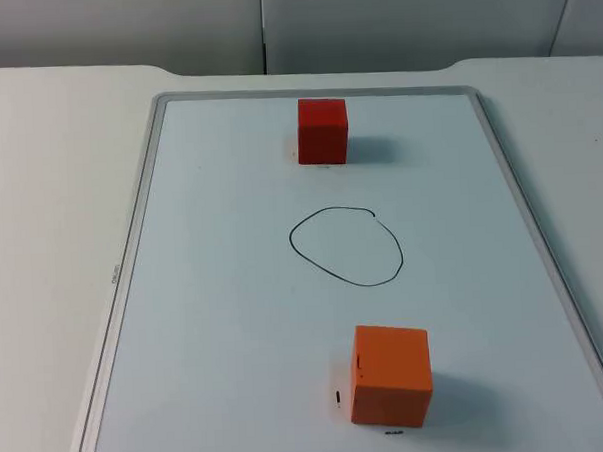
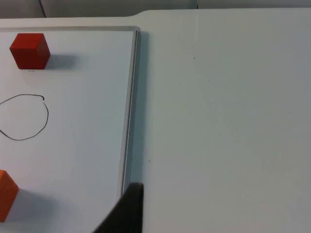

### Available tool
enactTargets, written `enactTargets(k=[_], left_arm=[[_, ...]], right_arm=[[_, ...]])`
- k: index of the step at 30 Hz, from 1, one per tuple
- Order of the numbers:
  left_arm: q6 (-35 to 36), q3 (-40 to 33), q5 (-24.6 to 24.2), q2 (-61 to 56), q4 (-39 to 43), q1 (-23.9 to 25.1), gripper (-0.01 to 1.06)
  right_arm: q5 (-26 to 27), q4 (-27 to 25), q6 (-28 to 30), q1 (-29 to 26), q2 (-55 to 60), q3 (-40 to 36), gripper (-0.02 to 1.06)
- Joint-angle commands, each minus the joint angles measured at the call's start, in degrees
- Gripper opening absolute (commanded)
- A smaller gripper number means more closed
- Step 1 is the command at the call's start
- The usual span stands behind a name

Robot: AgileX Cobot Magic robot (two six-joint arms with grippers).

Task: Pick up one cube with the left hand and another cube with the right hand. First place the cube in the right hand at the target position, then stack the cube in the left hand on top.

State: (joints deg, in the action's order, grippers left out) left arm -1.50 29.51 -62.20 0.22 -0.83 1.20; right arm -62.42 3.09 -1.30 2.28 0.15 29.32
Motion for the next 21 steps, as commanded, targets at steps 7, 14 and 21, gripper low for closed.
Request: enactTargets(k=[7,14,21], left_arm=[[0.2,5.7,1.0,-0.2,-0.6,0.1,1.05],[0.2,12.3,4.0,4.6,-0.7,0.1,1.05],[0.2,19.7,8.4,13.5,-0.9,0.1,1.05]], right_arm=[[0.6,-0.1,-0.1,-0.4,-0.2,-0.3,1.05],[0.6,-0.1,-0.1,-0.4,-0.2,-0.3,1.05],[0.6,-0.1,-0.1,-0.4,-0.2,-0.3,1.05]])
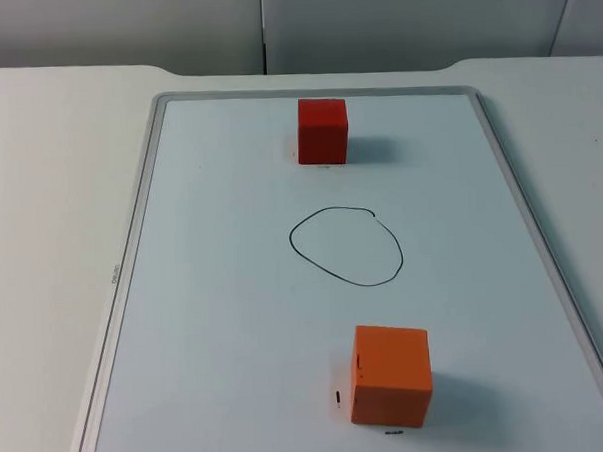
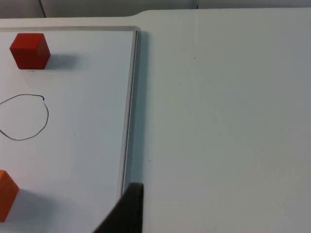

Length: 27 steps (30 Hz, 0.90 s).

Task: Pick up one cube with the left hand and another cube with the right hand. First place the cube in the right hand at the target position, then stack the cube in the left hand on top.

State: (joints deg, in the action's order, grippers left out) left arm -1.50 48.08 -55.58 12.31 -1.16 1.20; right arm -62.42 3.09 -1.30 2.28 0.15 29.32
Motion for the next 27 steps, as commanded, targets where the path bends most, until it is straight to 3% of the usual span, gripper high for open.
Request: enactTargets(k=[1,13,17,20,27], left_arm=[[0.2,2.2,2.4,2.8,-0.6,0.1,1.05],[-2.9,10.1,9.1,16.4,-4.4,-0.3,1.05],[-6.8,10.1,14.9,22.2,-10.1,-0.3,1.05],[-11.4,11.0,22.7,29.7,-17.6,-0.3,1.05],[-23.9,19.7,23.0,45.5,-33.0,-0.3,1.05]], right_arm=[[0.6,-0.1,-0.1,-0.4,-0.2,-0.3,1.05],[0.6,-0.1,-0.1,-0.4,-0.2,-0.3,1.05],[0.6,-0.1,-0.1,-0.4,-0.2,-0.3,1.05],[0.6,-0.1,-0.1,-0.4,-0.2,-0.3,1.05],[0.6,-0.1,-0.1,-0.4,-0.2,-0.3,1.05]])
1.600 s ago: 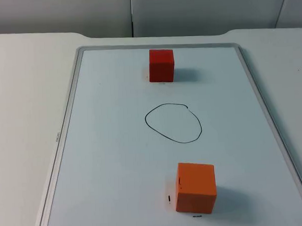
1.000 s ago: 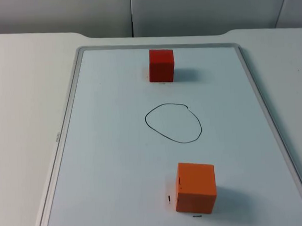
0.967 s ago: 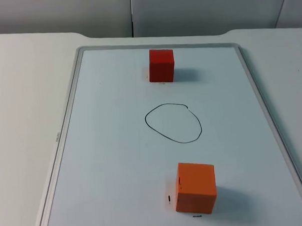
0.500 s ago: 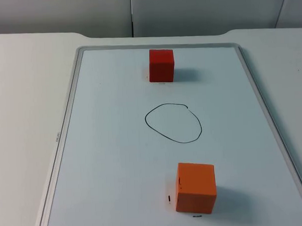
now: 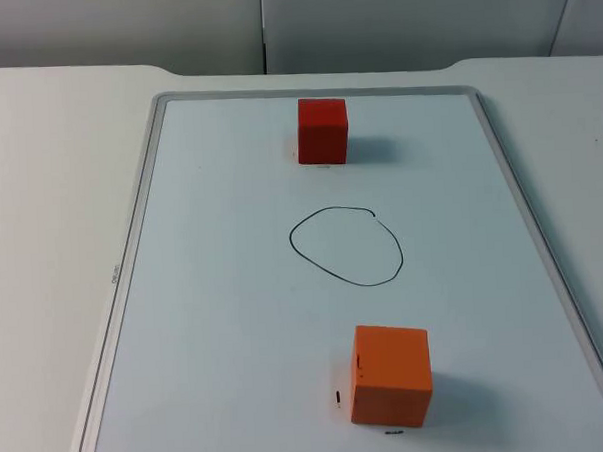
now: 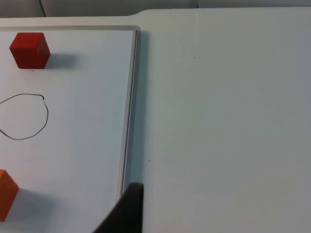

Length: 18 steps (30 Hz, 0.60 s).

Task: Pick up one cube with the left hand and another cube with the right hand. First place the cube in the right hand at the target position, then stack the cube in the left hand on top.

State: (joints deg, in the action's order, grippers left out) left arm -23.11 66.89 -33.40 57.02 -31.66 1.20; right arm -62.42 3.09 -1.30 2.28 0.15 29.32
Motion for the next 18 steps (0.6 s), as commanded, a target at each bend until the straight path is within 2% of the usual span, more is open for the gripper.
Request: enactTargets(k=[1,3,4,8,9,11,13,14,17,18], left_arm=[[-4.6,2.9,0.1,4.4,-5.6,-0.3,1.05],[-8.6,9.1,-1.6,13.0,-10.5,-0.3,1.05],[-8.6,9.1,-1.6,13.0,-10.5,-0.3,1.05],[-9.4,18.5,-1.9,26.9,-10.6,-4.1,1.05],[-9.4,18.5,-1.9,26.9,-10.6,-4.1,1.05],[-8.9,23.0,-2.0,34.2,-9.6,-7.4,1.05],[-5.6,27.5,-2.1,40.6,-6.5,-10.7,1.05],[-5.6,27.5,-2.1,40.6,-6.5,-10.7,1.05],[3.8,34.7,-3.0,50.0,2.1,-15.4,1.05],[9.1,37.8,-3.9,54.5,8.3,-17.7,1.05]], right_arm=[[0.6,-0.1,-0.1,-0.4,-0.2,-0.3,1.05],[0.6,-0.1,-0.1,-0.4,-0.2,-0.3,1.05],[0.6,-0.1,-0.1,-0.4,-0.2,-0.3,1.05],[0.6,-0.1,-0.1,-0.4,-0.2,-0.3,1.05],[0.6,-0.1,-0.1,-0.4,-0.2,-0.3,1.05],[0.6,-0.1,-0.1,-0.4,-0.2,-0.3,1.05],[0.6,-0.1,-0.1,-0.4,-0.2,-0.3,1.05],[0.6,-0.1,-0.1,-0.4,-0.2,-0.3,1.05],[0.6,-0.1,-0.1,-0.4,-0.2,-0.3,1.05],[0.6,-0.1,-0.1,-0.4,-0.2,-0.3,1.05]])
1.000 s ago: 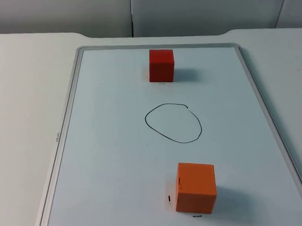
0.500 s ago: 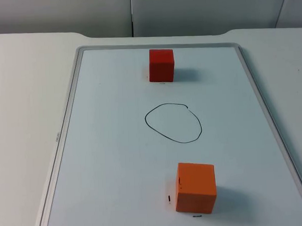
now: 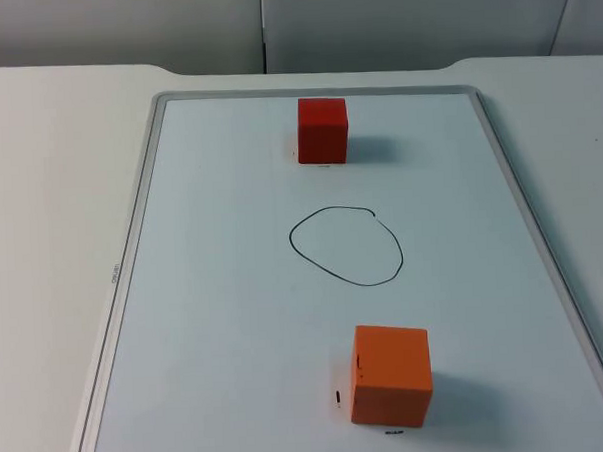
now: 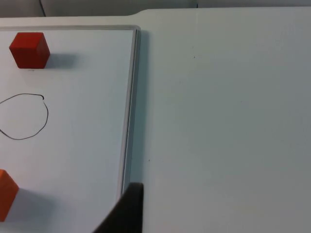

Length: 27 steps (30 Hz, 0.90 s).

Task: Pick up one cube with the left hand and another cube with the right hand. First place the cube in the right hand at the target position, then stack the cube in the left hand on top.

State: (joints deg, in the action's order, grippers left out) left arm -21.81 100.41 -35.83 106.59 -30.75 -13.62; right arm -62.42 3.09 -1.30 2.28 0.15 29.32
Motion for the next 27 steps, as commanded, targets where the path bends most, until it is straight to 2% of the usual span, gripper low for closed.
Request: enactTargets(k=[1,3,5,9,10,14,18,23,27], left_arm=[[7.8,4.3,-1.5,4.9,7.4,-2.9,1.05],[16.2,8.6,-2.7,9.9,14.5,-5.5,1.05],[20.7,11.7,-3.6,14.5,19.0,-8.0,1.05],[24.0,15.5,-3.6,19.9,21.9,-10.8,1.05],[27.4,17.2,-3.7,22.4,23.8,-11.8,1.05],[33.0,20.3,-5.3,26.7,28.0,-13.4,1.05],[37.1,23.0,-7.0,30.8,29.6,-14.4,1.05],[38.0,24.5,-7.4,33.6,29.7,-15.5,1.04],[40.8,24.4,-5.1,35.8,30.7,-16.8,1.04]], right_arm=[[0.6,-0.1,-0.1,-0.4,-0.2,-0.3,1.05],[0.6,-0.1,-0.1,-0.4,-0.2,-0.3,1.05],[0.6,-0.1,-0.1,-0.4,-0.2,-0.3,1.05],[0.6,-0.1,-0.1,-0.4,-0.2,-0.3,1.05],[0.6,-0.1,-0.1,-0.4,-0.2,-0.3,1.05],[0.6,-0.1,-0.1,-0.4,-0.2,-0.3,1.05],[0.6,-0.1,-0.1,-0.4,-0.2,-0.3,1.05],[0.6,-0.1,-0.1,-0.4,-0.2,-0.3,1.05],[0.6,-0.1,-0.1,-0.4,-0.2,-0.3,1.05]])
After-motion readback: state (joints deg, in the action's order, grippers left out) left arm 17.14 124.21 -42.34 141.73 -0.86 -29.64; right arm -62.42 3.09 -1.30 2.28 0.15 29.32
